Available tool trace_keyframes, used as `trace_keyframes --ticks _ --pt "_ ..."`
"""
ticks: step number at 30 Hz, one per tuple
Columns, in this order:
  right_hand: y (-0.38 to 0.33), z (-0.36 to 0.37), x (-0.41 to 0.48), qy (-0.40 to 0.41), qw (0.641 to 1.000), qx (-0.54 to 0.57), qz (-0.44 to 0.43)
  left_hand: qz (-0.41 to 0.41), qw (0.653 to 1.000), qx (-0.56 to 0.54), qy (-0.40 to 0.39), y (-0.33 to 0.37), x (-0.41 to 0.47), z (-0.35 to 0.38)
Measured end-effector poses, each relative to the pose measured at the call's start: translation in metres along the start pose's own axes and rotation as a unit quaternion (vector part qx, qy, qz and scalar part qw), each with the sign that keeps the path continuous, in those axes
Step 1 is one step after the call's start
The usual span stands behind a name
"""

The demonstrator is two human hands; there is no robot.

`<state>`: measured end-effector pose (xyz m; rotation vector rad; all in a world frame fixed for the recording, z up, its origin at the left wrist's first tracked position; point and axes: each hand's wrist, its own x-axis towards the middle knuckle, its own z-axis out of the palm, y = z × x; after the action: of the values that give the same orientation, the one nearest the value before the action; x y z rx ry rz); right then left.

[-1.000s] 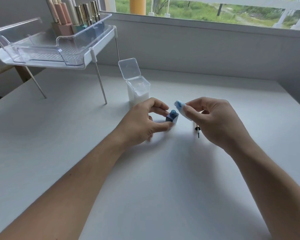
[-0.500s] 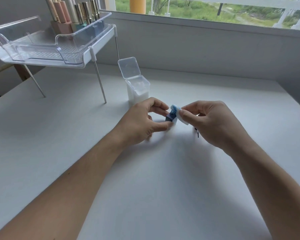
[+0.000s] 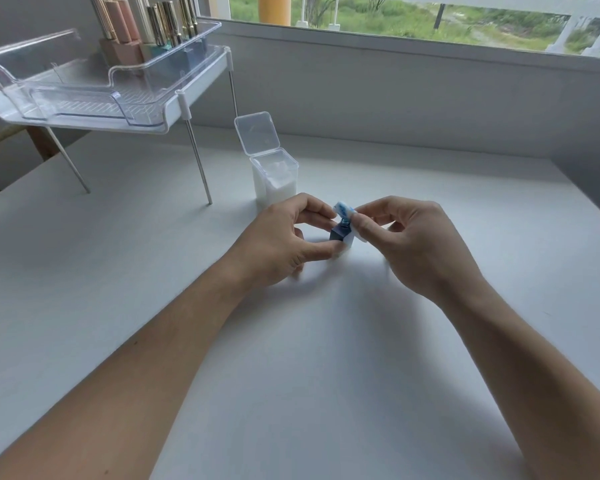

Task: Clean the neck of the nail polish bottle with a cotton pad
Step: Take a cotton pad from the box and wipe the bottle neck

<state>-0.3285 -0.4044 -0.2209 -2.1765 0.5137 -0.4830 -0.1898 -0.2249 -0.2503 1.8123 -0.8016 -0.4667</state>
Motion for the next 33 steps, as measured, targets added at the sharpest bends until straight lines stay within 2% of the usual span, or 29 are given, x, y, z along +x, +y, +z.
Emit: trace_keyframes --ticks 9,17,20,25,33 --pt "-0.002 -0.017 0.001 -0.046 0.999 0.022 0.01 0.001 1.0 0.008 0.005 -0.001 0.0 0.0" --pt "-0.002 -0.017 0.001 -0.002 1.0 0.024 -0.008 0.002 1.0 0.017 -0.007 0.004 -0.004 -0.002" --pt "-0.001 -0.012 0.001 0.033 0.999 0.027 -0.019 0.013 0.998 0.058 0.007 0.007 -0.008 0.002" --pt "-0.001 -0.002 -0.001 0.07 0.997 0.023 -0.02 0.029 0.997 0.06 0.041 0.01 -0.01 0.009" --pt "0.0 0.002 -0.001 0.07 0.996 0.007 -0.051 0.06 0.994 0.044 0.078 0.011 -0.01 0.011"
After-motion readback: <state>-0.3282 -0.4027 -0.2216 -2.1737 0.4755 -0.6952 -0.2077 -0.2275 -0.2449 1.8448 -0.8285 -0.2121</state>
